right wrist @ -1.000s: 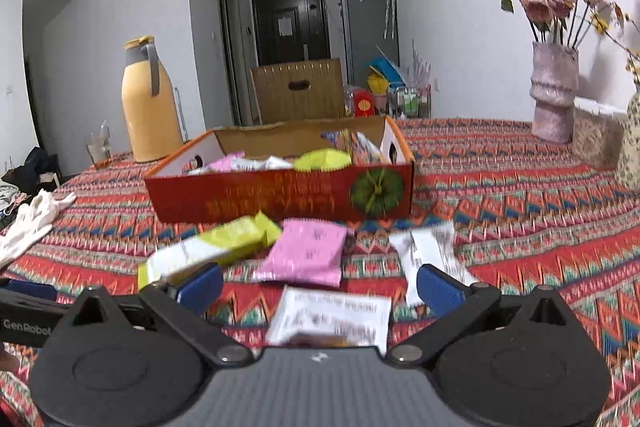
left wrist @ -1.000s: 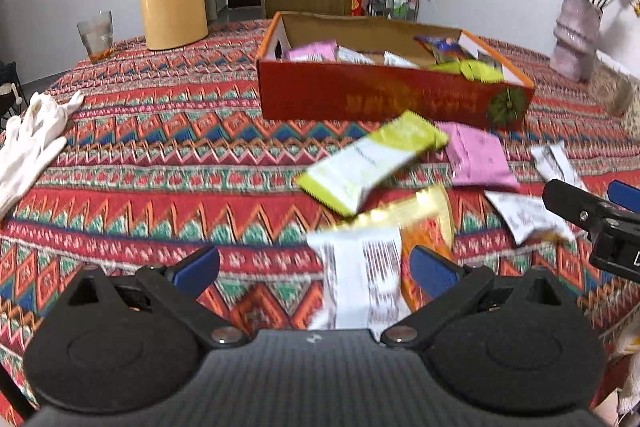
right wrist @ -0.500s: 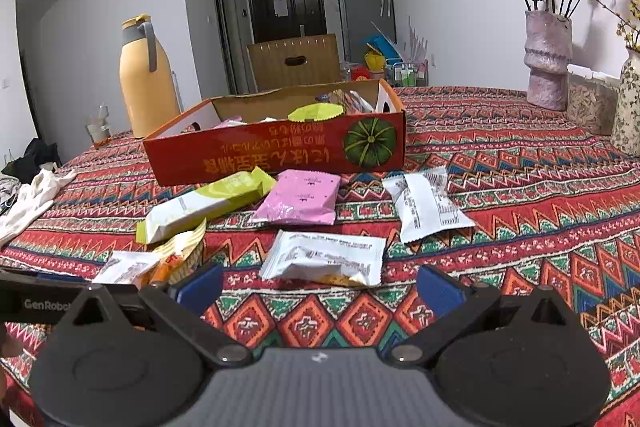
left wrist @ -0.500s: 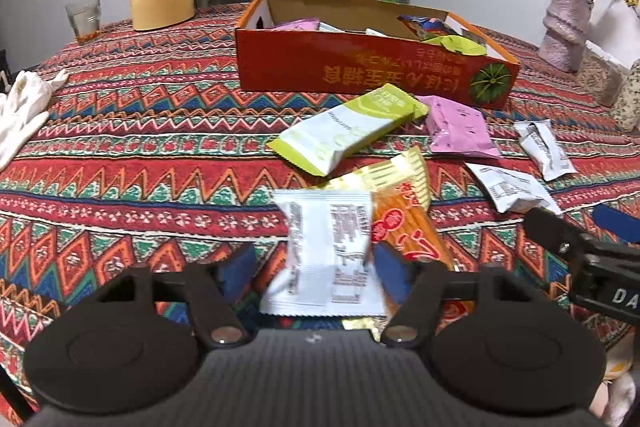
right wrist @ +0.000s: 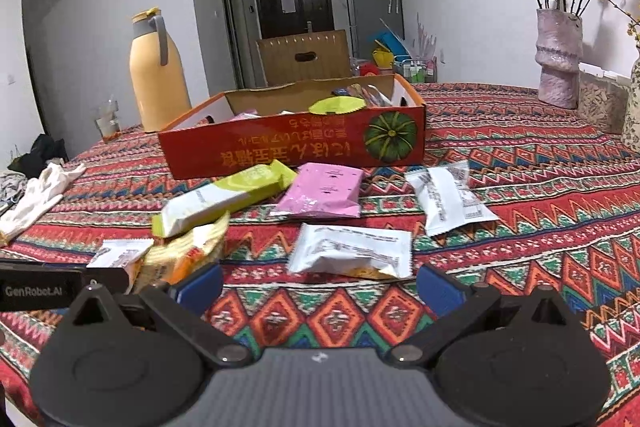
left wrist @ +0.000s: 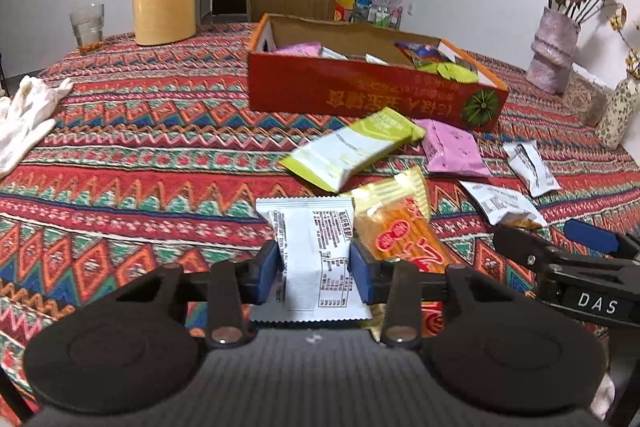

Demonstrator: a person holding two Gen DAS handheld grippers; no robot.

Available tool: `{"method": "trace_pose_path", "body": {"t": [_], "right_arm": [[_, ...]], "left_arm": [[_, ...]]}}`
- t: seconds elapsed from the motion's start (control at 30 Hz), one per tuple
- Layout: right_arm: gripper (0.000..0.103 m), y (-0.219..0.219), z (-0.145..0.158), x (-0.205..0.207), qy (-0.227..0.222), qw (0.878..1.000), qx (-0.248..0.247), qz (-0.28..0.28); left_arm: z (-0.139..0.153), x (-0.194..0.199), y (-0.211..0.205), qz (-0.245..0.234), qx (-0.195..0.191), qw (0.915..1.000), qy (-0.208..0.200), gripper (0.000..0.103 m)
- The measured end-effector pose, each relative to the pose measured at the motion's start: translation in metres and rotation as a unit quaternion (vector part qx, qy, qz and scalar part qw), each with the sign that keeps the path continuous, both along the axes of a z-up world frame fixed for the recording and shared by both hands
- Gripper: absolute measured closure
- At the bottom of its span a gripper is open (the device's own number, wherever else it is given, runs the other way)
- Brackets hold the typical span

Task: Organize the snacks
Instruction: 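Grasp a white packet with the left tool while the right tool grasps the orange-printed bread bag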

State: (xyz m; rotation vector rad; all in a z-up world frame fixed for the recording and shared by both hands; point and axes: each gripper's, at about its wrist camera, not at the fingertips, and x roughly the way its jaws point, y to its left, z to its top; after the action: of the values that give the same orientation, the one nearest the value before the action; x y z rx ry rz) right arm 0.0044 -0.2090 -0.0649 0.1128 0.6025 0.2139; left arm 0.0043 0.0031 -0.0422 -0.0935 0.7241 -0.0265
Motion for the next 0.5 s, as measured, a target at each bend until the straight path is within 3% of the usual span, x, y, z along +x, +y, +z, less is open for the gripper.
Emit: {"method": "trace_pose_path", "body": {"t": [0.5], "right_arm": [[0.004, 0.064, -0.004, -0.005, 0.016, 0.997, -0.022, 0.069]], "left_arm": [[0.001, -0.022, 0.049, 0.028, -0.005, 0.9995, -0.016, 0.063]]}}
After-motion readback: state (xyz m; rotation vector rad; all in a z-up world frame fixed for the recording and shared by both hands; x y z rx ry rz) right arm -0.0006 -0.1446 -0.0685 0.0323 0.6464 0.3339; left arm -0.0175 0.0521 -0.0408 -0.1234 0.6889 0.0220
